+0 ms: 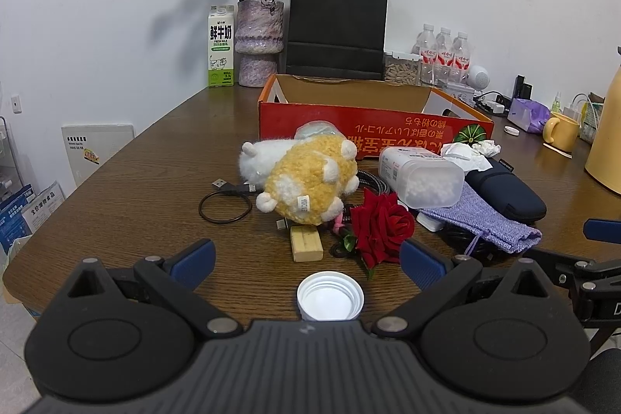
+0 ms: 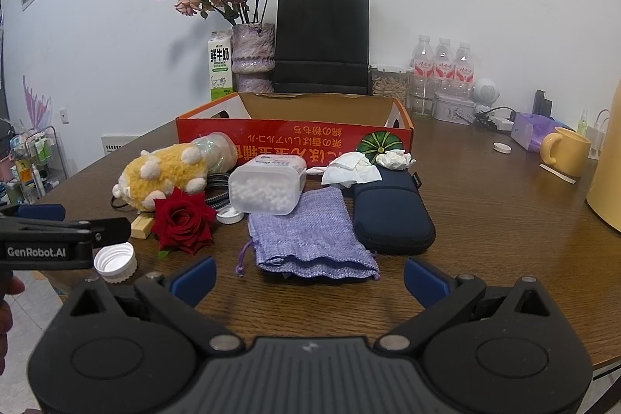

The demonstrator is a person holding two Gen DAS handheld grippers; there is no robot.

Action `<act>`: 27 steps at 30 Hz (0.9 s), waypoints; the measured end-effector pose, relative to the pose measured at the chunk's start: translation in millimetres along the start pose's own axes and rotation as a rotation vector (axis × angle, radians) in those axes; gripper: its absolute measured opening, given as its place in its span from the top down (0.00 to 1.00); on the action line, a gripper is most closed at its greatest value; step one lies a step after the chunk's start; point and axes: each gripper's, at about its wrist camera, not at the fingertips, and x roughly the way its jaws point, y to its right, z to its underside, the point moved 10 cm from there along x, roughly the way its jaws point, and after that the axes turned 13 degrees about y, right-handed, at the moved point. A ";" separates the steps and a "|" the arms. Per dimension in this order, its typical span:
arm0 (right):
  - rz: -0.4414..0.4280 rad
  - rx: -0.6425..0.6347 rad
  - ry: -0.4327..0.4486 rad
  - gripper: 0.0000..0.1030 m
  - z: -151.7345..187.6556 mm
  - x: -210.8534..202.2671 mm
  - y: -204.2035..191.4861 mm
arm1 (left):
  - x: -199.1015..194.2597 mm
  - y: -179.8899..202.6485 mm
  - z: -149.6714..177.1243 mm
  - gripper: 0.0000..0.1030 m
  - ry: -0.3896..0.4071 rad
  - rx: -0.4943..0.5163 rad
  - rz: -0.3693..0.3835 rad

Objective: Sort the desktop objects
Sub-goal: 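Grasp the white bottle cap with the left gripper while the right grasps the purple pouch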

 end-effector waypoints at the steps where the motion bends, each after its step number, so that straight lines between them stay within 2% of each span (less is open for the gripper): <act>1: 0.000 0.000 -0.001 0.00 0.4 -0.3 0.2 | -0.1 0.1 0.0 0.00 -0.001 -0.001 0.000; 15: 0.000 0.001 -0.004 0.00 3.9 1.4 -0.7 | -0.2 -3.1 7.1 0.00 -0.016 -0.003 0.001; 27: -0.006 0.012 -0.025 0.00 11.1 6.0 -1.0 | 6.6 -3.2 21.8 0.00 -0.080 -0.020 0.017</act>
